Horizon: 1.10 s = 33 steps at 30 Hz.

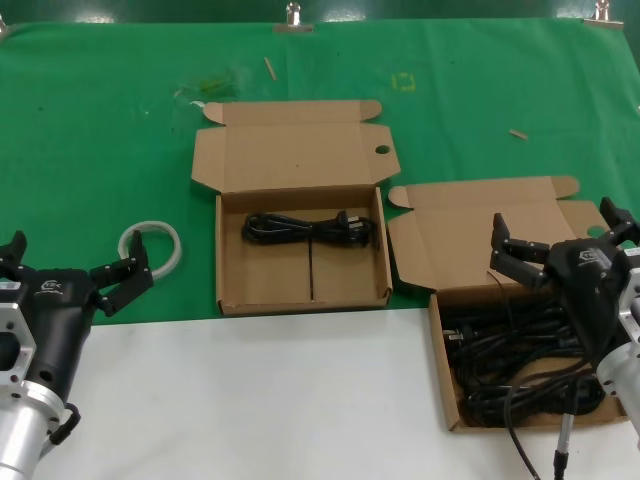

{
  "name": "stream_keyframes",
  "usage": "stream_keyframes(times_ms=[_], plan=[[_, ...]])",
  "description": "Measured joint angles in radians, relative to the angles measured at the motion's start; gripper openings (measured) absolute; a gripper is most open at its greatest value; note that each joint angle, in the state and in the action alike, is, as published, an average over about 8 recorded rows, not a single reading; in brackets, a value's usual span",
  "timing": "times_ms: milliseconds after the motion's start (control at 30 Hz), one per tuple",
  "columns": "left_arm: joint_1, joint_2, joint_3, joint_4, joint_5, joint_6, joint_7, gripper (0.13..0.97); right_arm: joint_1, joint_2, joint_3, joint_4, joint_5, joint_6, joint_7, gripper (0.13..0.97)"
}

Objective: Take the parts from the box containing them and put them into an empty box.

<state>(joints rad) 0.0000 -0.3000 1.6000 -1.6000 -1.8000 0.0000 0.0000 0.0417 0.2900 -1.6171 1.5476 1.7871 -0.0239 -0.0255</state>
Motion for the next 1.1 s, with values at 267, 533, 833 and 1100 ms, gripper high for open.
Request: stream_keyframes(times_ms=[267,533,833,1100], plan=[[0.0,0.0,0.0,0.0,0.0,0.0,0.0,0.966,0.0,0.0,0.0,0.0,0.0,0.0,0.0,0.966],[0.0,0.0,0.0,0.0,0.0,0.0,0.0,0.966,0.0,0.0,0.0,0.0,0.0,0.0,0.0,0.966],[0.0,0.0,0.0,0.0,0.0,0.0,0.0,0.966,0.0,0.0,0.0,0.0,0.0,0.0,0.0,0.966],[0.0,0.0,0.0,0.0,0.0,0.0,0.0,0.966,0.0,0.0,0.0,0.0,0.0,0.0,0.0,0.966]])
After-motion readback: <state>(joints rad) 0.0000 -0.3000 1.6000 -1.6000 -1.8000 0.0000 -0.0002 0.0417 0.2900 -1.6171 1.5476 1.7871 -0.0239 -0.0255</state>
